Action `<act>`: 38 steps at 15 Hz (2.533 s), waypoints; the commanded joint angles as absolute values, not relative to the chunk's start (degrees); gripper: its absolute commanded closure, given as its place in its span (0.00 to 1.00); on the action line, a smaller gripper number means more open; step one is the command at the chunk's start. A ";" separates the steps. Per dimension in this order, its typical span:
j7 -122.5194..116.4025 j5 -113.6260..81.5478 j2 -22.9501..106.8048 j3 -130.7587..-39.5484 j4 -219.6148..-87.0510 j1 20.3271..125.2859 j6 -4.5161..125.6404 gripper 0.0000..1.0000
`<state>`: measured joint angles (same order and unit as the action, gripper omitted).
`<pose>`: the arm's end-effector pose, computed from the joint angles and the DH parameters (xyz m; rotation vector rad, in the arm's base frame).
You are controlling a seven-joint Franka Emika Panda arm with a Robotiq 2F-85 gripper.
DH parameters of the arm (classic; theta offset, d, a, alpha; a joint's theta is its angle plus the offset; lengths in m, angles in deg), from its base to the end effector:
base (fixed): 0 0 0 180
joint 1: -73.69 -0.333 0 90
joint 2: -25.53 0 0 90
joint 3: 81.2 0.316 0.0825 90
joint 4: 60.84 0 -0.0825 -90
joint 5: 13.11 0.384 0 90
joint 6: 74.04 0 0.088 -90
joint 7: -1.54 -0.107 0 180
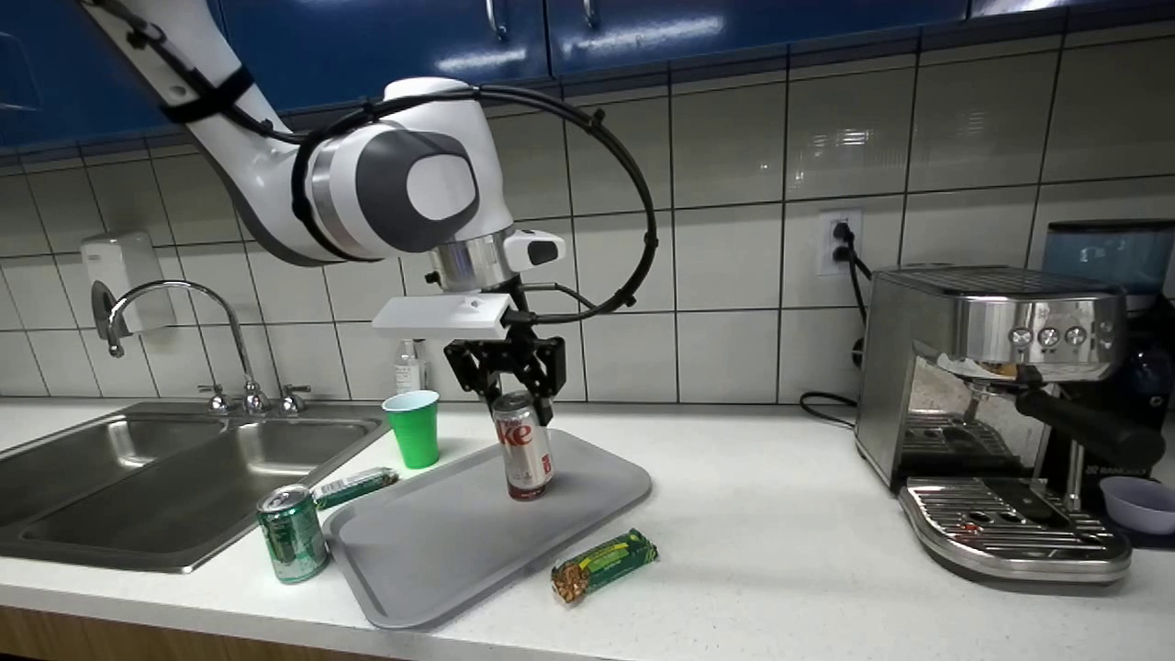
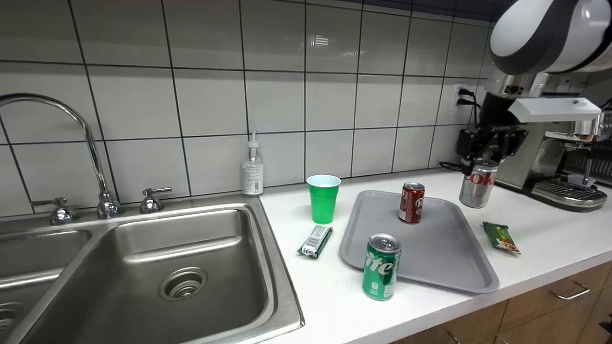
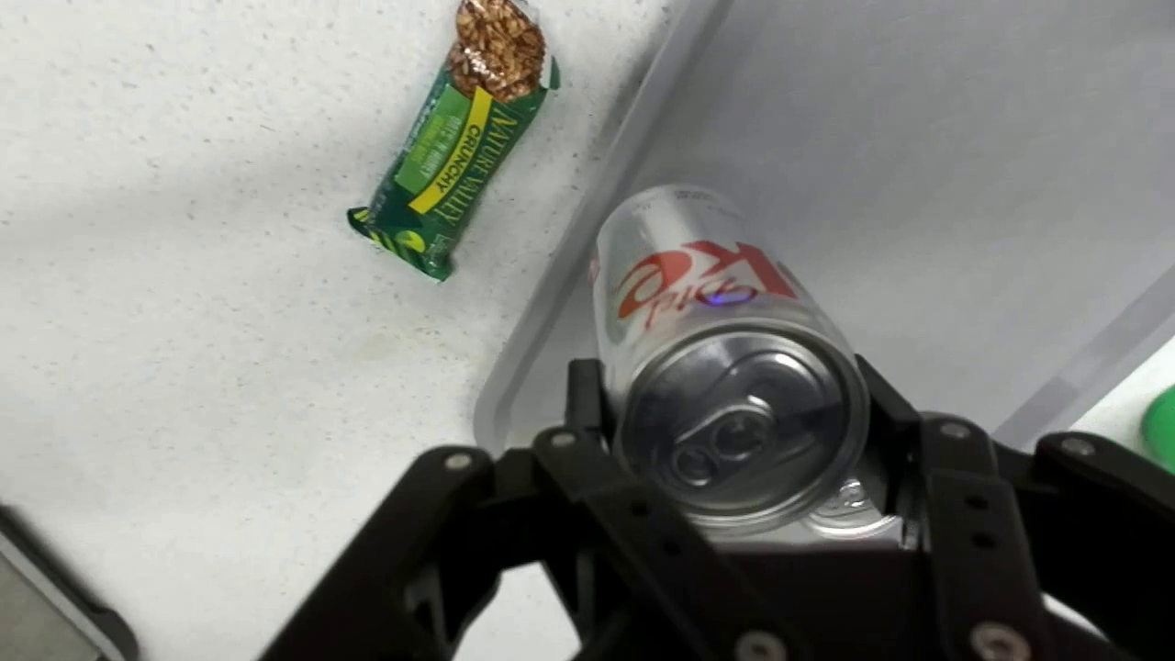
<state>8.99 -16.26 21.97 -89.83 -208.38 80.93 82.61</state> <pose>0.4475 -0.1246 0.3060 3.0584 -0.1525 0.3265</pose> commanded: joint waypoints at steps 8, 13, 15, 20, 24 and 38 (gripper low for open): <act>-4.51 -23.74 26.07 -93.77 -203.53 86.81 86.86 0.62; -8.65 -25.63 29.78 -96.36 -199.93 87.37 88.03 0.62; -8.72 -25.00 31.61 -97.50 -197.97 87.37 87.71 0.62; -7.57 -22.48 36.23 -99.67 -193.42 87.73 87.03 0.62; -6.93 -20.16 40.47 -100.08 -189.80 87.99 86.39 0.62; -5.81 -12.97 51.15 -97.54 -182.22 88.36 85.46 0.62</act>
